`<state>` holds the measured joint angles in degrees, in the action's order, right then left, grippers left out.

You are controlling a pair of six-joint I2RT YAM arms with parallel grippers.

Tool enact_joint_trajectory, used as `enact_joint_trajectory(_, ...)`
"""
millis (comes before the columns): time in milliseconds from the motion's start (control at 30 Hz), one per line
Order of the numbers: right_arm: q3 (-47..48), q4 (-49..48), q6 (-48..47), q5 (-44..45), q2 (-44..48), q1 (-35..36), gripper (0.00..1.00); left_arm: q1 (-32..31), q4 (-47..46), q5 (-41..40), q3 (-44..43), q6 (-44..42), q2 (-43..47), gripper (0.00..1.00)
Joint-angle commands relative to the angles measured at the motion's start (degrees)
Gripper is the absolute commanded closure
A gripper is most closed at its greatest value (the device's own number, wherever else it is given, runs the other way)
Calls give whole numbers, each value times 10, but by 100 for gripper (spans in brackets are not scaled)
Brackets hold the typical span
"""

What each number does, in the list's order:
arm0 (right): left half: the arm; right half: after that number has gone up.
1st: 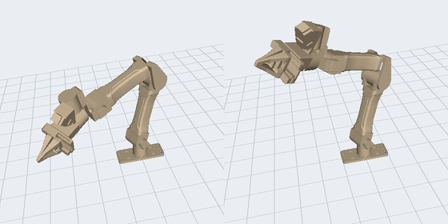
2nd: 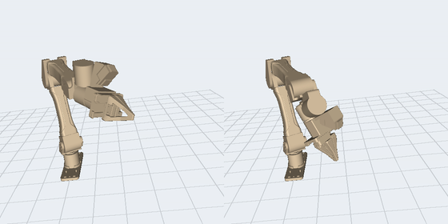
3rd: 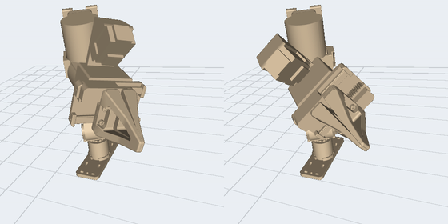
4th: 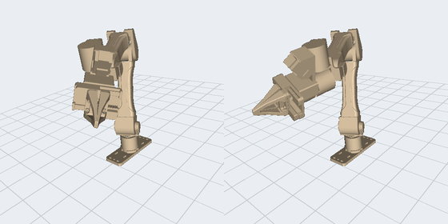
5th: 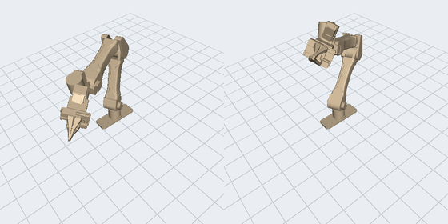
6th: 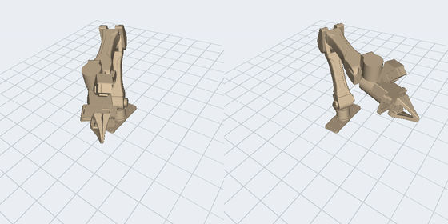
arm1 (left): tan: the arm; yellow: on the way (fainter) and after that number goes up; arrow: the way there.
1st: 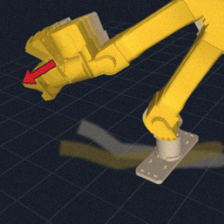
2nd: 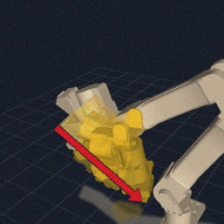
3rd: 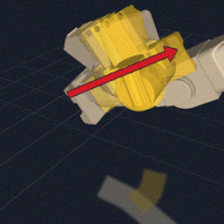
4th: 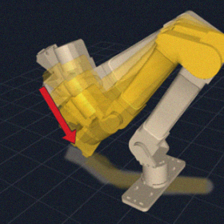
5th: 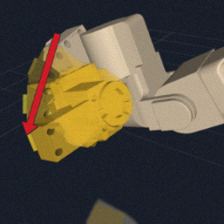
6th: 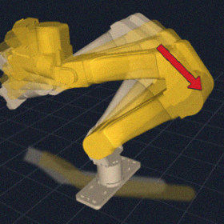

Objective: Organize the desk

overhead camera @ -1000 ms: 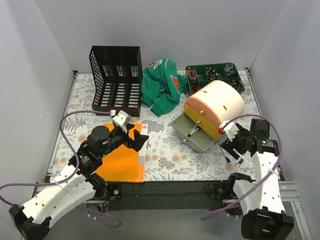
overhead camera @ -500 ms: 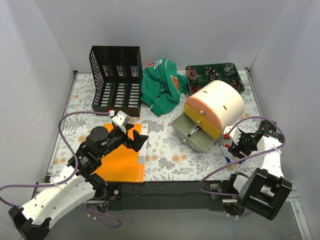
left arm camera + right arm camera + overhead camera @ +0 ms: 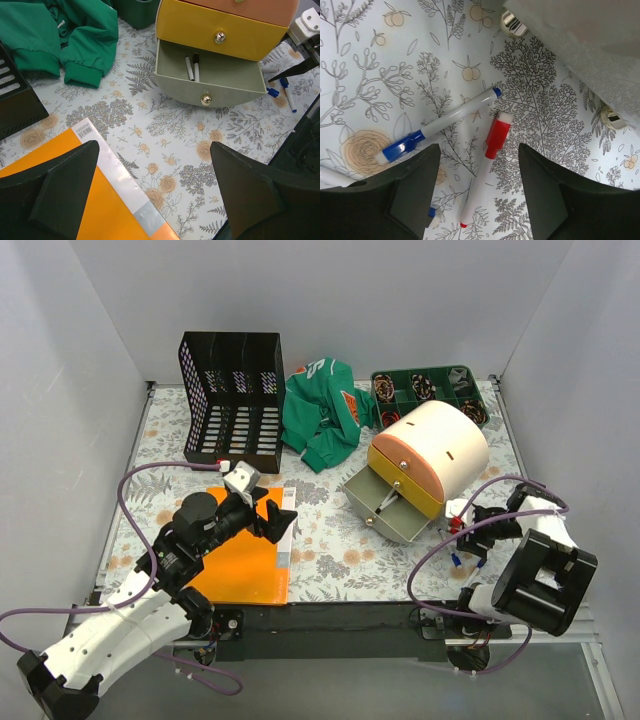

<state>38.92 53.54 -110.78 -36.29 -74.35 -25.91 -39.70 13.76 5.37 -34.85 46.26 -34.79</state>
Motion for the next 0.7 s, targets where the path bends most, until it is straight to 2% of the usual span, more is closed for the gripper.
enact_joint_trajectory(0,27,-23,-36,-19,-23,-4,29,-1,6,3,-11,-4,2,5)
enact_joint_trajectory(167,26,-49,-19,-10,-37,-4,31,0,4,2,-11,-5,2,5)
enact_joint_trajectory(400,27,-51,-4,21,-84,-4,46,0,5,1,-11,-6,0,5)
enact_joint_trajectory(667,-1,-71,0,52,-99,-4,58,0,5,0,-10,-6,-5,4)
